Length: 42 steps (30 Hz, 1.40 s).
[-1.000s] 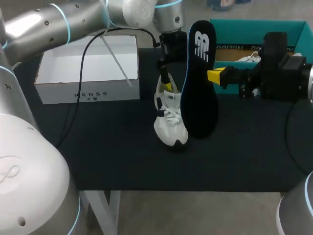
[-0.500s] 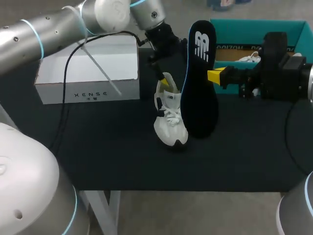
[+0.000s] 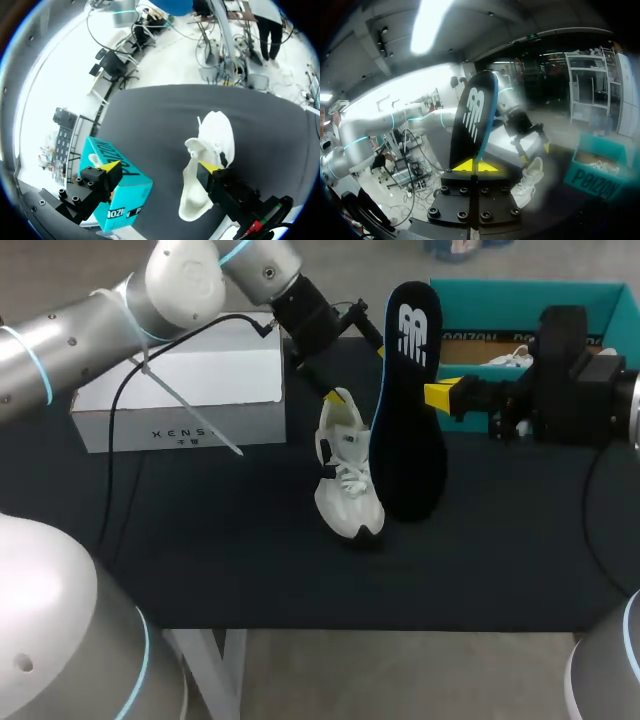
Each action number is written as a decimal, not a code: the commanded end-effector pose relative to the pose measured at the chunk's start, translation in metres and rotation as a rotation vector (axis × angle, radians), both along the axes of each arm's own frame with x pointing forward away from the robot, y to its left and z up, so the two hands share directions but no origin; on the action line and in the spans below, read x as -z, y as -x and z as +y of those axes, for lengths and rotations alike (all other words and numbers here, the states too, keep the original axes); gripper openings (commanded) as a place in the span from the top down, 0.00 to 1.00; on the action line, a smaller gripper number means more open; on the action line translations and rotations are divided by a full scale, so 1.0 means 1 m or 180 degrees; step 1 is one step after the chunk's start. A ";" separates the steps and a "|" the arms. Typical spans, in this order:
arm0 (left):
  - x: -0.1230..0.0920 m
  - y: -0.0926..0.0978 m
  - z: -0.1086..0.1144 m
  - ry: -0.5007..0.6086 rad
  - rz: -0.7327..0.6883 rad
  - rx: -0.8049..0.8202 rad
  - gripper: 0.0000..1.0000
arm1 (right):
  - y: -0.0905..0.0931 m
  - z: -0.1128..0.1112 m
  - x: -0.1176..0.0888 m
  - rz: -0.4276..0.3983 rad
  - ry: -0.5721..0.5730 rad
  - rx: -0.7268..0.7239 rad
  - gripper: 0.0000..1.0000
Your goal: Take the shoe out of the shoebox, open the shoe tongue, remove and reinsert the insole, then place the shoe into the shoebox
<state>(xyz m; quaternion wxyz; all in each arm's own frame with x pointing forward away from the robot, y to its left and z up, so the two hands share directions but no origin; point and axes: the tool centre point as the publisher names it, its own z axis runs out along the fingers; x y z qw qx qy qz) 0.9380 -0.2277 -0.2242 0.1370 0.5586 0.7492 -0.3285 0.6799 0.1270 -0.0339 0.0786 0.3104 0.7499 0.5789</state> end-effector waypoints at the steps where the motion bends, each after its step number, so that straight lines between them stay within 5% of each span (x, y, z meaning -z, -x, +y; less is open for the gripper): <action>1: 0.001 0.004 0.006 0.0601 -0.0157 -0.0058 0.00 | 0.002 0.000 0.002 -0.0004 -0.0003 0.0011 1.00; 7: -0.005 0.002 0.006 0.0867 -0.0267 0.0155 0.00 | -0.022 -0.008 0.001 0.0146 -0.0125 0.0090 1.00; 18: -0.036 0.014 0.005 0.1277 -0.0733 0.0448 0.00 | -0.107 -0.036 -0.001 0.0905 -0.0549 0.0105 1.00; 28: -0.046 0.025 0.005 0.1564 -0.0961 0.0472 0.00 | -0.175 -0.052 0.023 0.1540 -0.0611 0.0408 1.00; 42: -0.071 0.049 -0.024 0.1694 -0.1543 0.0853 0.00 | -0.215 -0.072 0.078 0.2183 -0.0464 0.0557 1.00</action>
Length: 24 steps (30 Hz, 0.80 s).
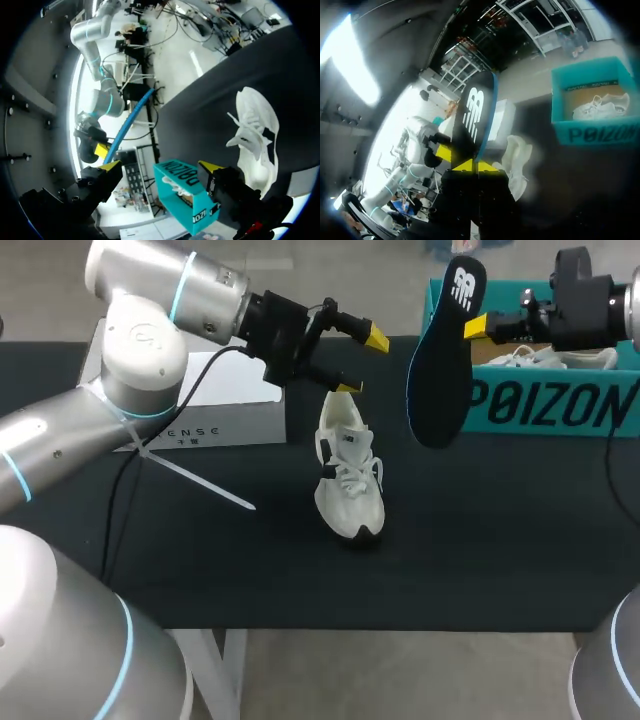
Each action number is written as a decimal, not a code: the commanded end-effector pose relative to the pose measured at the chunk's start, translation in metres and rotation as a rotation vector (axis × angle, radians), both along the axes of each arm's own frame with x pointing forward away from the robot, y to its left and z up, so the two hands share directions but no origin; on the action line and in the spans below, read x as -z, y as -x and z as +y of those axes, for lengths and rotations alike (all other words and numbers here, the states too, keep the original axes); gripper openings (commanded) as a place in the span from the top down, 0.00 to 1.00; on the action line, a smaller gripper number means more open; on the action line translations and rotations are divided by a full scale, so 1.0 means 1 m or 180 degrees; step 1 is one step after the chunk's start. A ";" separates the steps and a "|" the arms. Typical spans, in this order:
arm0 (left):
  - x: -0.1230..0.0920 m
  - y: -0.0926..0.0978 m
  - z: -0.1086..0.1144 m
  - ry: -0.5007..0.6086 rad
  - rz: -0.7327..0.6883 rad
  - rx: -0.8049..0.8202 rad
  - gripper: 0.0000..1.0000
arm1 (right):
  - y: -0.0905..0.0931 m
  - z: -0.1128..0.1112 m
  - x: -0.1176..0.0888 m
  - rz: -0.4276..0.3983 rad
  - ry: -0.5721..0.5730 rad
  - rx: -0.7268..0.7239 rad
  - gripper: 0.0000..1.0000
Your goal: Take the shoe out of the shoebox, open the shoe tongue, remove and reinsert the insole, then place the shoe into the shoebox
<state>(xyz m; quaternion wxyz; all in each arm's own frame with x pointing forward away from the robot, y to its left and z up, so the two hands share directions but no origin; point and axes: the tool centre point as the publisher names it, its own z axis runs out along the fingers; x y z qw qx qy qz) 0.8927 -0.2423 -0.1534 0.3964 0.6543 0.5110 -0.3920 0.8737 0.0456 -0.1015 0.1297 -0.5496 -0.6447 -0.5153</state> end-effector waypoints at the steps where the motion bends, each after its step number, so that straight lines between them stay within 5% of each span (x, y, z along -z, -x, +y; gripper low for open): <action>1: -0.001 0.005 -0.010 0.0049 -0.0131 -0.0001 0.00 | -0.023 0.007 0.013 0.0242 0.0112 -0.0129 1.00; 11: 0.008 0.015 -0.014 0.0298 -0.0619 0.0088 0.00 | -0.041 -0.004 0.034 0.0735 -0.0166 -0.0140 1.00; 24: 0.004 0.015 -0.039 0.0481 -0.0668 0.0058 0.00 | -0.042 0.024 0.046 0.0809 -0.0178 -0.0294 1.00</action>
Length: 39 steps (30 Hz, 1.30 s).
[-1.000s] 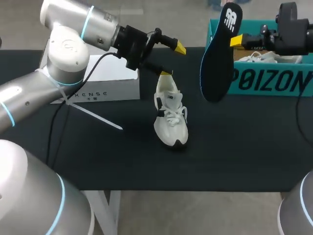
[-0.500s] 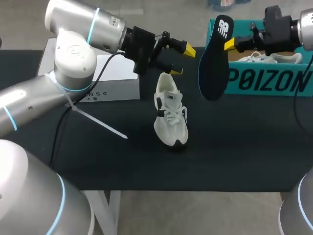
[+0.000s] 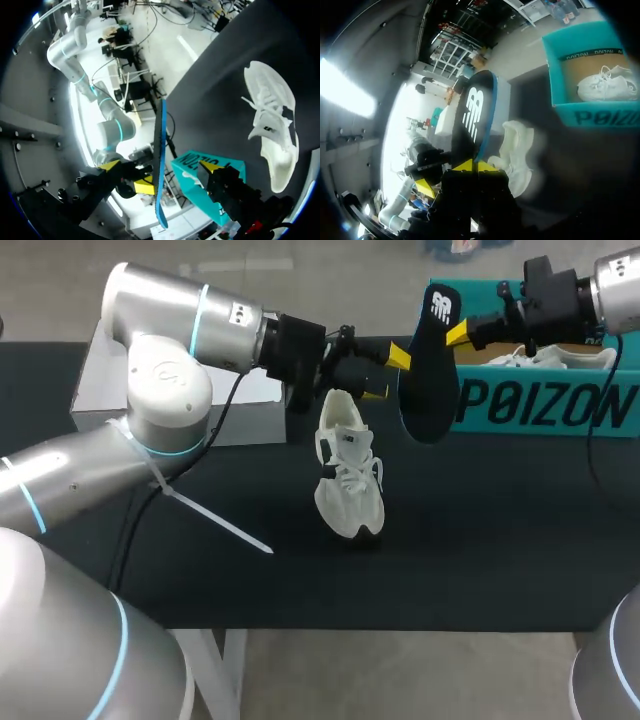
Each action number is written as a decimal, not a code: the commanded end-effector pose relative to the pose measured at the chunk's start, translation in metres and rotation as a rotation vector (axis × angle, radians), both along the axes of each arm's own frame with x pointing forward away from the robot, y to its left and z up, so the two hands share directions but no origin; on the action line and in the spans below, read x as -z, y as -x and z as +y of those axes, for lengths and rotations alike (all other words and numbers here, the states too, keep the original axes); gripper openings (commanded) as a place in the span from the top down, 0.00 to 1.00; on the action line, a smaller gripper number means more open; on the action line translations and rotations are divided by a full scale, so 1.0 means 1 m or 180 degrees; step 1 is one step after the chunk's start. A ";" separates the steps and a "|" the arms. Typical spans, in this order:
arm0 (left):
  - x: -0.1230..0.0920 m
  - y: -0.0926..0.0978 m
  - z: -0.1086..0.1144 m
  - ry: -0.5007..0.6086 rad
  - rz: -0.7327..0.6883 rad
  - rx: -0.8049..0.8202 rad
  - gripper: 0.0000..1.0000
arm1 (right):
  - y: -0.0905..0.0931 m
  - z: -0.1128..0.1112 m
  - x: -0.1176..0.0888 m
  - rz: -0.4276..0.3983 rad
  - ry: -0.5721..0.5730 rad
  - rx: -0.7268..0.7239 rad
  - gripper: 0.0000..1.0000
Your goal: Take the shoe out of the shoebox, open the shoe tongue, remove and reinsert the insole, then place the shoe into the shoebox
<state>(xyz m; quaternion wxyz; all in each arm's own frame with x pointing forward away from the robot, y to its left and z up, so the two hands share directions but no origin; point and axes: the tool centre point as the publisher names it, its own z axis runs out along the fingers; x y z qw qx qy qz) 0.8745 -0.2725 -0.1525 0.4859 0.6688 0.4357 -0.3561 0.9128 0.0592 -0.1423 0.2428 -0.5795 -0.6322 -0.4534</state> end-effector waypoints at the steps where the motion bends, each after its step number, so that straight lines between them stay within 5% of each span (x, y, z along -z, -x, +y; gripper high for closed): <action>1: 0.006 -0.003 -0.009 0.0106 0.0020 0.0019 0.00 | -0.002 0.013 0.007 0.0036 -0.0038 -0.0050 1.00; 14: 0.017 -0.003 -0.013 0.0260 0.0102 0.0031 0.02 | 0.001 0.015 0.014 0.0137 0.0029 -0.0138 1.00; 21: 0.023 -0.007 -0.020 0.0279 0.0164 -0.0011 0.48 | -0.001 0.023 0.011 0.0111 -0.0034 -0.0114 1.00; 27: 0.022 -0.009 -0.023 0.0297 0.0171 -0.0047 0.58 | 0.002 0.029 0.014 0.0135 -0.0051 -0.0124 1.00; 31: 0.022 -0.009 -0.023 0.0265 0.0162 -0.0085 0.99 | 0.002 0.027 0.017 0.0140 -0.0012 -0.0117 1.00; 38: 0.024 -0.008 -0.021 0.0272 0.0142 -0.0123 1.00 | -0.001 0.028 0.015 0.0120 -0.0017 -0.0125 1.00; 39: 0.024 -0.009 -0.021 0.0272 0.0156 -0.0127 1.00 | -0.002 0.028 0.015 0.0114 -0.0014 -0.0124 0.93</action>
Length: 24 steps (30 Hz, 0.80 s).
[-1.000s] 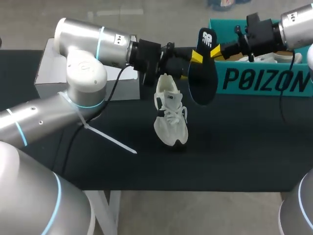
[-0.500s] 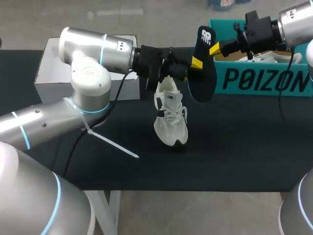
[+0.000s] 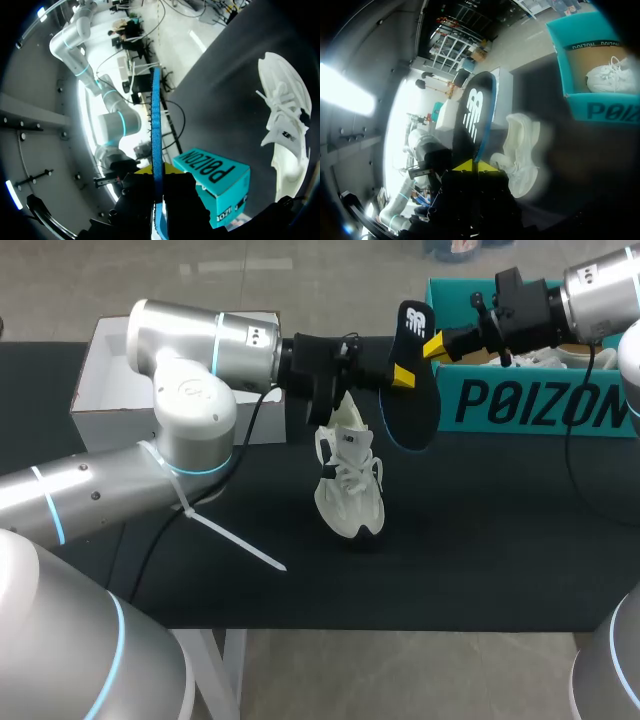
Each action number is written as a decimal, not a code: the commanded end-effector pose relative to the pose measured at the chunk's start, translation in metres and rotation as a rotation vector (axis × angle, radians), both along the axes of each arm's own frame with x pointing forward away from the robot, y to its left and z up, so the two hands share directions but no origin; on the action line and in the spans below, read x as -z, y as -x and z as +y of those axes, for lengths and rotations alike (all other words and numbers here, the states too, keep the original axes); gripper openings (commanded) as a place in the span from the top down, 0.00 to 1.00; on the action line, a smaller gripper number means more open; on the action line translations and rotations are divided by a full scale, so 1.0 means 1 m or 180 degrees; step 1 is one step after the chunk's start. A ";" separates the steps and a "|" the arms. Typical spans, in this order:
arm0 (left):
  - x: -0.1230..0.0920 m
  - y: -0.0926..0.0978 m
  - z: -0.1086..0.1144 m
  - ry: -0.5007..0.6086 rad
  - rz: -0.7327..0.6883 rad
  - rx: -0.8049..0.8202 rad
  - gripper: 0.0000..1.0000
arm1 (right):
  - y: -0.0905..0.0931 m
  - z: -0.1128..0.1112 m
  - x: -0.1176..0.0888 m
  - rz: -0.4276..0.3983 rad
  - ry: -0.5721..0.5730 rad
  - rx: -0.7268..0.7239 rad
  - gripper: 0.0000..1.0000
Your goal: Take the shoe out of the shoebox, open the shoe tongue, remove and reinsert the insole, then place the shoe into the shoebox
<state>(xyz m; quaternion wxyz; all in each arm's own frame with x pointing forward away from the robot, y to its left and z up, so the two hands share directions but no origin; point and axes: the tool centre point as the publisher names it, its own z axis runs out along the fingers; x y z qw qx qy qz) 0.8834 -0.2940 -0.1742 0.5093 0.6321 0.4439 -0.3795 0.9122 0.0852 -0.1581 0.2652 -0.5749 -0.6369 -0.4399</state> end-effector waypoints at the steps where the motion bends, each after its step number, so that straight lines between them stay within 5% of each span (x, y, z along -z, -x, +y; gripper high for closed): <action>1: 0.002 0.000 0.001 0.0009 0.0038 -0.0019 1.00 | -0.003 0.001 -0.002 -0.0011 0.0010 -0.0002 0.77; 2: 0.002 -0.001 0.001 0.0008 0.0066 -0.0041 1.00 | -0.004 0.001 -0.002 -0.0019 0.0016 -0.0003 0.58; 3: 0.002 -0.003 0.001 0.0005 0.0087 -0.0054 1.00 | -0.005 -0.001 -0.003 -0.0029 0.0049 0.0024 0.00; 15: 0.002 -0.015 0.009 0.0070 0.0373 -0.0140 1.00 | -0.004 -0.026 -0.015 -0.0287 0.0405 0.0058 0.00; 19: -0.001 -0.020 0.016 0.0095 0.0495 -0.0065 1.00 | 0.006 -0.039 -0.025 -0.0568 0.0074 0.0055 0.00; 24: -0.004 -0.027 0.025 0.0143 0.0663 -0.0045 1.00 | 0.021 -0.059 -0.038 -0.0550 -0.0728 0.0191 0.00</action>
